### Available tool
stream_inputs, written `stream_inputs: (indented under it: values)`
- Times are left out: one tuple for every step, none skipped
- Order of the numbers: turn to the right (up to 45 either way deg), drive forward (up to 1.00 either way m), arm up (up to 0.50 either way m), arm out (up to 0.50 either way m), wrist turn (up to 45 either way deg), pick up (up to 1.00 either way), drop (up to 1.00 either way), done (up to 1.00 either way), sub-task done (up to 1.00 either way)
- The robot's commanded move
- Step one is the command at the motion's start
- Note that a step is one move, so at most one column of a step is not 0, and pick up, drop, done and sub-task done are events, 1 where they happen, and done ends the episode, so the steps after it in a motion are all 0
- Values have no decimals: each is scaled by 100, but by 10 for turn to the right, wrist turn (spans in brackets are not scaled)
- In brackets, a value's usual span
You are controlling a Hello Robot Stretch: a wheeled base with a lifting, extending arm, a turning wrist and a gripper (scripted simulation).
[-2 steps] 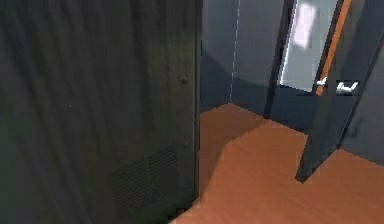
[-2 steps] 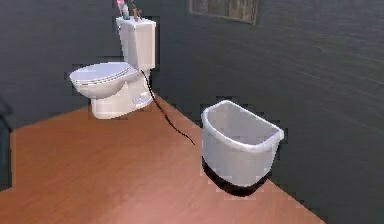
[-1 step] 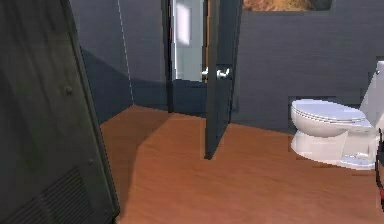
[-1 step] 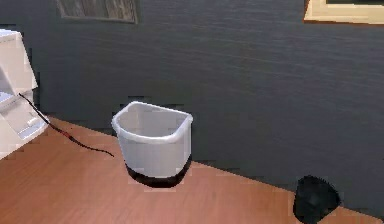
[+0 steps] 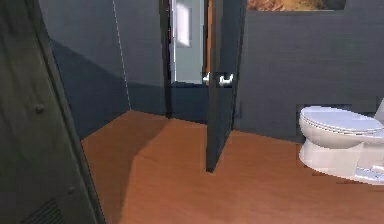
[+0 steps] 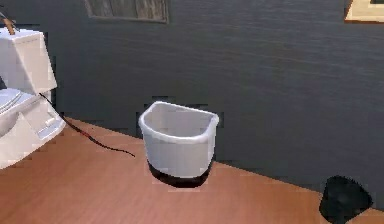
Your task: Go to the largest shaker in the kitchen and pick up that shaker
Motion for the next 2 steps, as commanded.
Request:
stream_inputs:
  values:
    - [120, 0, 0, 0, 0, 0, 0, 0, 0]
    - [0, 85, 0, 0, 0, 0, 0, 0, 0]
